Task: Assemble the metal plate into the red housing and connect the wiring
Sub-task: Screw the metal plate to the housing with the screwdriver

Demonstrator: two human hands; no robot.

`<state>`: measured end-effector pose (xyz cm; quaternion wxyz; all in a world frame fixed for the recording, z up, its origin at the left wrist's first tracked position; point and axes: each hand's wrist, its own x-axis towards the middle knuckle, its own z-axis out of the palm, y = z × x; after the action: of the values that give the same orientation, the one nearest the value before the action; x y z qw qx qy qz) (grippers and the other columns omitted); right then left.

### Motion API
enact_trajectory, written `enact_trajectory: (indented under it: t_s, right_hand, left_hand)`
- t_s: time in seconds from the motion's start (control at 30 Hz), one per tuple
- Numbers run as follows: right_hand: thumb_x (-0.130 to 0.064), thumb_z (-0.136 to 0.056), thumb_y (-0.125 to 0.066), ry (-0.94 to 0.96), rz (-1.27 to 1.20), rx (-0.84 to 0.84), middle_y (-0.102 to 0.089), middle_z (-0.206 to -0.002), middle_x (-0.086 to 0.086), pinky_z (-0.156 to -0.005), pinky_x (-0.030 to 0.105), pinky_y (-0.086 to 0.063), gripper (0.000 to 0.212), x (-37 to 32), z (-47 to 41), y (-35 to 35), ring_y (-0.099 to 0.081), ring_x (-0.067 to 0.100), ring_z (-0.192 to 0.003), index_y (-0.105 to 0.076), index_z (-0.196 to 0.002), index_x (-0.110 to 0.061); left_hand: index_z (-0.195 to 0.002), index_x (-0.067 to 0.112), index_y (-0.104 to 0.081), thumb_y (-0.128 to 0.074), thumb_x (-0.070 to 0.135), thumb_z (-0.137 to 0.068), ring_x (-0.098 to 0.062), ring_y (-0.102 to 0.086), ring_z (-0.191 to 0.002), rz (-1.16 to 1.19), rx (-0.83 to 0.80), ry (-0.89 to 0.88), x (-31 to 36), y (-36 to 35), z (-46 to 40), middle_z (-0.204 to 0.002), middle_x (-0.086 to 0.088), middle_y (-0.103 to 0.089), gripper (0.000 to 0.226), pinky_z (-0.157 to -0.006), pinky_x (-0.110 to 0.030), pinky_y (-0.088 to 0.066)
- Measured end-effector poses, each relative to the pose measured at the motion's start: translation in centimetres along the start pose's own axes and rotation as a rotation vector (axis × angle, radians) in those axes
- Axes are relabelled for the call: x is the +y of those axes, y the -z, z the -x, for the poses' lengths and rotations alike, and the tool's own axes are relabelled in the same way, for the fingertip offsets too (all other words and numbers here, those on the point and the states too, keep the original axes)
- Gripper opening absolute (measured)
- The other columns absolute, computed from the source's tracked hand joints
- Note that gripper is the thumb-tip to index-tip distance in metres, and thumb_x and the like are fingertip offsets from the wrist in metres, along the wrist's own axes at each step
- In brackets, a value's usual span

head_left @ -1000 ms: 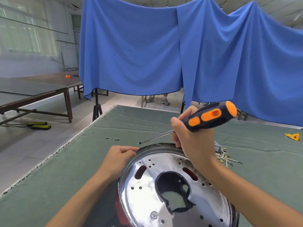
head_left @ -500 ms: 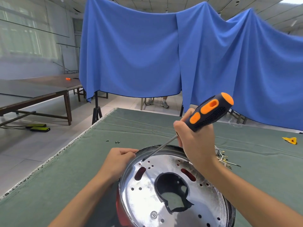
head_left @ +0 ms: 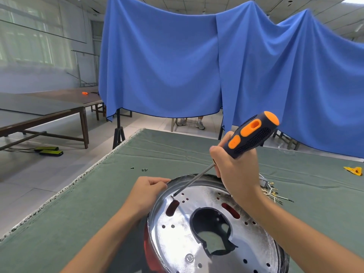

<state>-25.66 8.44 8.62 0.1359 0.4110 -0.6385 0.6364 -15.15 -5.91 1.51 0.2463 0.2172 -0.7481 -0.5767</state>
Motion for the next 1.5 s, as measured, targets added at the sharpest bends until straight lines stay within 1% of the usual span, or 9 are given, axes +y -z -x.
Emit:
enact_trajectory:
  t_s: [0.43,0.6,0.7,0.8,0.93,1.07,1.23,1.37,1.5]
  right_hand:
    - [-0.009,-0.068,-0.054,-0.005,0.030,-0.062,-0.035,-0.052,0.024,-0.046,0.043,-0.036,0.026,-0.9,-0.4,-0.9,-0.033,0.036,-0.051,-0.036,-0.062,0.008]
    - [-0.013,-0.068,-0.053,-0.017,0.081,-0.115,-0.031,-0.053,0.010,-0.048,0.041,-0.031,0.026,-1.2,-1.1,-1.4,-0.029,0.031,-0.054,-0.031,-0.062,0.000]
    - [-0.008,-0.075,-0.056,-0.029,0.147,-0.155,-0.025,-0.049,-0.006,-0.048,0.028,-0.021,0.033,-1.4,-2.2,-2.2,-0.021,0.013,-0.053,-0.028,-0.057,-0.010]
    - [-0.023,-0.082,-0.061,-0.102,0.196,-0.234,-0.035,-0.040,-0.008,-0.048,0.026,-0.026,0.034,-1.8,-3.2,-3.3,-0.027,0.010,-0.043,-0.051,-0.059,0.001]
    - [-0.046,-0.083,-0.063,-0.180,0.226,-0.299,-0.045,-0.034,-0.017,-0.052,0.027,-0.034,0.044,-2.4,-4.2,-4.9,-0.039,0.007,-0.036,-0.055,-0.050,-0.018]
    - [-0.056,-0.082,-0.060,-0.217,0.301,-0.300,-0.047,-0.035,-0.017,-0.059,0.031,-0.039,0.050,-2.7,-5.0,-5.7,-0.047,0.014,-0.049,-0.055,-0.049,-0.020]
    - [-0.062,-0.082,-0.056,-0.241,0.344,-0.275,-0.053,-0.046,-0.010,-0.066,0.035,-0.046,0.051,-2.6,-5.2,-5.6,-0.052,0.017,-0.057,-0.056,-0.056,-0.019]
    - [-0.071,-0.079,-0.051,-0.277,0.384,-0.311,-0.048,-0.034,-0.012,-0.065,0.035,-0.047,0.056,-3.0,-5.3,-5.2,-0.049,0.018,-0.050,-0.056,-0.060,-0.019]
    - [-0.071,-0.077,-0.045,-0.327,0.450,-0.361,-0.062,-0.059,-0.004,-0.076,0.042,-0.052,0.055,-3.7,-5.9,-4.4,-0.063,0.024,-0.068,-0.056,-0.065,-0.019]
  left_hand:
    - [-0.061,0.038,-0.075,-0.049,0.000,-0.088,-0.014,-0.062,-0.071,-0.032,-0.006,-0.015,-0.2,0.0,-0.1,-0.079,0.000,-0.075,0.053,-0.060,-0.017,-0.048]
    - [-0.056,0.045,-0.072,-0.050,0.001,-0.088,-0.011,-0.061,-0.071,-0.052,-0.001,-0.034,-0.4,0.0,-0.2,-0.074,0.010,-0.074,0.059,-0.061,-0.012,-0.047]
    - [-0.055,0.046,-0.071,-0.050,0.001,-0.088,-0.009,-0.059,-0.072,-0.066,0.007,-0.041,-0.5,-0.1,-0.3,-0.069,0.015,-0.071,0.060,-0.058,-0.007,-0.044]
    - [-0.056,0.039,-0.072,-0.050,-0.002,-0.088,0.007,-0.061,-0.063,-0.060,0.014,-0.037,-0.4,-0.1,-0.4,-0.068,0.019,-0.071,0.057,-0.057,-0.002,-0.043]
    - [-0.069,0.030,-0.073,-0.052,-0.001,-0.088,0.011,-0.061,-0.065,-0.071,0.031,-0.036,0.0,-0.1,-0.3,-0.066,0.020,-0.070,0.042,-0.061,-0.003,-0.044]
    - [-0.094,0.022,-0.074,-0.059,0.007,-0.087,0.000,-0.066,-0.088,-0.196,0.146,-0.123,0.7,0.2,-0.3,-0.088,0.011,-0.073,0.022,-0.085,-0.025,-0.052]
    - [-0.092,0.025,-0.075,-0.071,0.013,-0.081,0.004,-0.065,-0.082,-0.226,0.110,-0.318,2.4,0.5,-0.2,-0.084,0.018,-0.072,0.017,-0.078,-0.022,-0.051]
    - [-0.075,0.019,-0.074,-0.079,0.012,-0.075,-0.007,-0.067,-0.065,-0.177,0.148,-0.361,3.3,-0.5,-0.8,-0.068,0.006,-0.072,0.009,-0.068,-0.022,-0.055]
    - [-0.069,0.021,-0.074,-0.078,0.008,-0.076,-0.006,-0.065,-0.059,-0.165,0.164,-0.379,3.1,-0.8,-1.5,-0.061,0.010,-0.070,0.015,-0.062,-0.021,-0.053]
